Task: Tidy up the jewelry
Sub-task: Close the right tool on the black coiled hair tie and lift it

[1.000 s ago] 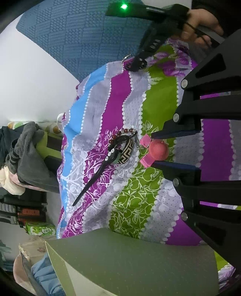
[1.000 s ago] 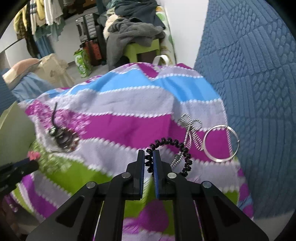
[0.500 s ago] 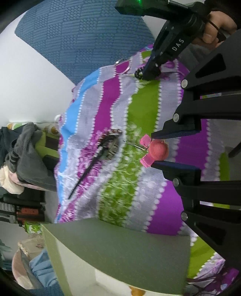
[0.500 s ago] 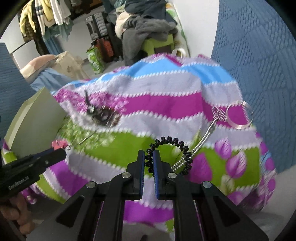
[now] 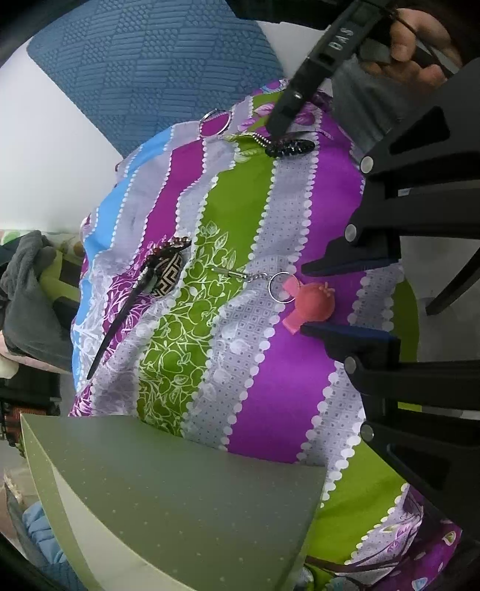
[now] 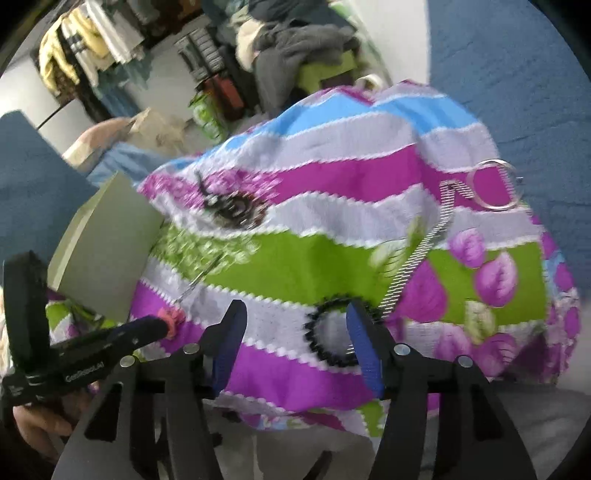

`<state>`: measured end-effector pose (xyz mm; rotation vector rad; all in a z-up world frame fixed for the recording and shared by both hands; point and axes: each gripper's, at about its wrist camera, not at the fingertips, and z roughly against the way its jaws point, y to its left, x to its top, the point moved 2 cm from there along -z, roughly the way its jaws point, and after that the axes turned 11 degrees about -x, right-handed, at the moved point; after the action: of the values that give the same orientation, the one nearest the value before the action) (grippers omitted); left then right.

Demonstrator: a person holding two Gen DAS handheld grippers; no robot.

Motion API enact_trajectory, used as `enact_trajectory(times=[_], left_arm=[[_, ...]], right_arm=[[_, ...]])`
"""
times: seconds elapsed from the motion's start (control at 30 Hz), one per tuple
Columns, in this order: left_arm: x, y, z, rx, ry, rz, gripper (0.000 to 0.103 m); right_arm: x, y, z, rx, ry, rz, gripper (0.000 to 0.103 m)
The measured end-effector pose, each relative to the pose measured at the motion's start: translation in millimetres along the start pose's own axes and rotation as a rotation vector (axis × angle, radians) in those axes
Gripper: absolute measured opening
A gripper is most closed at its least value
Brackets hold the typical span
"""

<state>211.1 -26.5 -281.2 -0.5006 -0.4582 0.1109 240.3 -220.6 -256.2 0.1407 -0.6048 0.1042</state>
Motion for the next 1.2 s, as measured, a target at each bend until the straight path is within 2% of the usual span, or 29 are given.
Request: enact_trajectory(times=[0.03, 0.1, 0.13, 0.23, 0.33, 0.4, 0.5, 0.57, 0.63, 0.83, 0.93, 0.97, 1.13, 1.2], left_arm=[[-0.9, 0.4, 0.1, -0.001, 0.003, 0.0, 0.032], [-2.1, 0.9, 0.4, 0.013, 0.006, 0.001, 0.049], [-2.5, 0.9, 0.4, 0.018, 0.006, -0.001, 0.051], [-3.3, 1.0, 0.7, 0.027, -0.003, -0.012, 0.051], [-2.8, 0.2, 0.2, 0.031, -0.012, -0.027, 0.049], [-2.2, 0.6, -1.1, 0.027, -0.013, -0.029, 0.049], [-1.7, -0.3, -2.9, 0.03, -0.013, -0.038, 0.049], [-1.6, -0.7, -3.9, 0.023, -0.014, -0.042, 0.049], [-1.5, -1.8, -4.5, 0.024, -0.017, -0.053, 0.049], [-1.3, -6.7, -2.4, 0.003, -0.03, -0.079, 0.049], [-2.2, -5.7, -7.0, 0.015, -0.021, -0.086, 0.048], [-2.5, -4.8, -8.5, 0.021, -0.018, -0.087, 0.047], [-0.9, -2.2, -12.6, 0.055, -0.018, -0.099, 0.023], [-1.4, -1.3, -12.0, 0.041, -0.013, -0.088, 0.023]], right_arm=[[0.8, -5.5, 0.6, -0.015, -0.006, -0.017, 0.054], [0.8, -15.2, -3.1, -0.054, 0.009, -0.044, 0.052], [-0.5, -19.8, -5.3, -0.065, 0.015, -0.053, 0.045], [-0.6, -21.6, -10.3, -0.071, 0.035, -0.054, 0.032], [-2.0, -16.2, -17.2, -0.095, 0.051, -0.022, 0.031], [-1.5, -17.0, -21.3, -0.143, 0.051, -0.006, 0.031], [-2.6, -20.8, -31.0, -0.161, 0.083, -0.005, 0.026], [-5.5, -21.4, -38.0, -0.169, 0.113, 0.003, 0.014], [-6.1, -20.4, -39.9, -0.176, 0.118, 0.015, 0.008], [1.5, -12.0, -9.2, -0.152, -0.011, 0.039, 0.008], [3.6, -10.8, -6.1, -0.131, -0.021, 0.036, 0.008], [3.3, -10.4, -6.3, -0.125, -0.019, 0.037, 0.008], [5.2, -2.4, -6.5, -0.099, -0.016, 0.051, 0.008], [5.7, -0.2, -4.5, -0.093, -0.022, 0.056, 0.008]])
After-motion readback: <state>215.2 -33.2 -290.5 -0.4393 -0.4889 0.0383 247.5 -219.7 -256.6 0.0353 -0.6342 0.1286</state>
